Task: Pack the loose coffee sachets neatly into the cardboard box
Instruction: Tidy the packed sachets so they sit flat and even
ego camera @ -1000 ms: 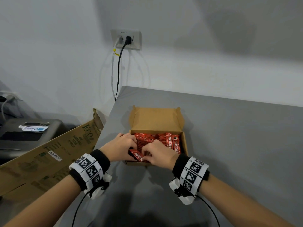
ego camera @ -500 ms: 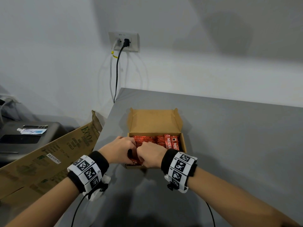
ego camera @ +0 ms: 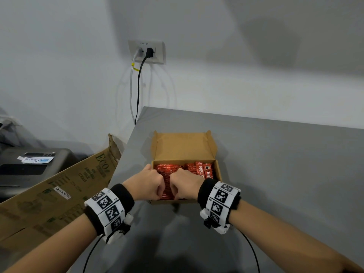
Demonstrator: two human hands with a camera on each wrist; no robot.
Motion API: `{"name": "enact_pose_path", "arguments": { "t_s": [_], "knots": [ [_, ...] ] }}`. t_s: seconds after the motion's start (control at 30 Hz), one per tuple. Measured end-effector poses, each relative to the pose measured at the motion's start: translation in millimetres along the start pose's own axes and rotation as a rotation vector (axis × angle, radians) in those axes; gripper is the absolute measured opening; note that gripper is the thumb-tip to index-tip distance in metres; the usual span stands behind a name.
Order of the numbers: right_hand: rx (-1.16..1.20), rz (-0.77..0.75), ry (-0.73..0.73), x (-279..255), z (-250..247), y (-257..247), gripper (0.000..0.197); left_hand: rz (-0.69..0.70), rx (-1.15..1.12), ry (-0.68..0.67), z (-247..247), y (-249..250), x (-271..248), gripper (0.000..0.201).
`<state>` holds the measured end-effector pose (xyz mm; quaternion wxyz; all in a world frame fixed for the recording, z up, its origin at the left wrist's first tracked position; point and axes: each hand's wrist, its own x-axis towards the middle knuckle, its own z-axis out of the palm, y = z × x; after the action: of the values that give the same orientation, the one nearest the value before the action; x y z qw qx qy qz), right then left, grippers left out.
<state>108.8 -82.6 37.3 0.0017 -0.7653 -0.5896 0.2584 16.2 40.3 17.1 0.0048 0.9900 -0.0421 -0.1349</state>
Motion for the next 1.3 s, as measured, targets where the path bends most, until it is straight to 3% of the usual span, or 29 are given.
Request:
{"name": "enact_pose_path", "arguments": {
  "t_s": [0.13, 0.23, 0.3, 0.37, 0.57, 0.83, 0.97, 1.07, 1.2, 1.3],
  "knots": [
    [-0.06, 0.009, 0.044, -2, 5, -7, 0.013, -0.007, 0.095, 0.07, 6, -3, 6, 0.014],
    [-0.076, 0.002, 0.05, -5, 6, -7, 0.012, 0.007, 0.095, 0.078, 8, -4, 6, 0.024],
    [-0.07, 0.001, 0.044, -6, 4, -5, 0.013, 0.0, 0.051, 0.079, 9, -6, 7, 0.015],
    [-0.061, 0.003, 0.037, -6, 3, -3, 0.015, -0.028, -0.018, 0.021, 10, -8, 8, 0.019],
    [-0.115, 0.018, 0.053, -5, 9, -7, 0.015, -0.019, -0.007, 0.066, 21, -12, 10, 0.029],
    [-0.128, 0.017, 0.057, -8, 8, 1, 0.014, -0.043, -0.061, 0.06, 11, -11, 7, 0.017],
    [-0.14, 0.013, 0.065, -6, 7, 1, 0.013, -0.024, -0.01, 0.163, 19, -11, 10, 0.047],
    [-0.189, 0.014, 0.056, -4, 8, -3, 0.014, -0.03, 0.009, 0.16, 22, -11, 12, 0.063],
    [-0.222, 0.016, 0.056, -1, 8, -2, 0.015, -0.031, -0.015, 0.14, 19, -13, 10, 0.038],
    [-0.187, 0.012, 0.064, -1, 12, 2, 0.014, -0.073, -0.164, 0.036, 14, -17, 9, 0.03]
  ]
}}
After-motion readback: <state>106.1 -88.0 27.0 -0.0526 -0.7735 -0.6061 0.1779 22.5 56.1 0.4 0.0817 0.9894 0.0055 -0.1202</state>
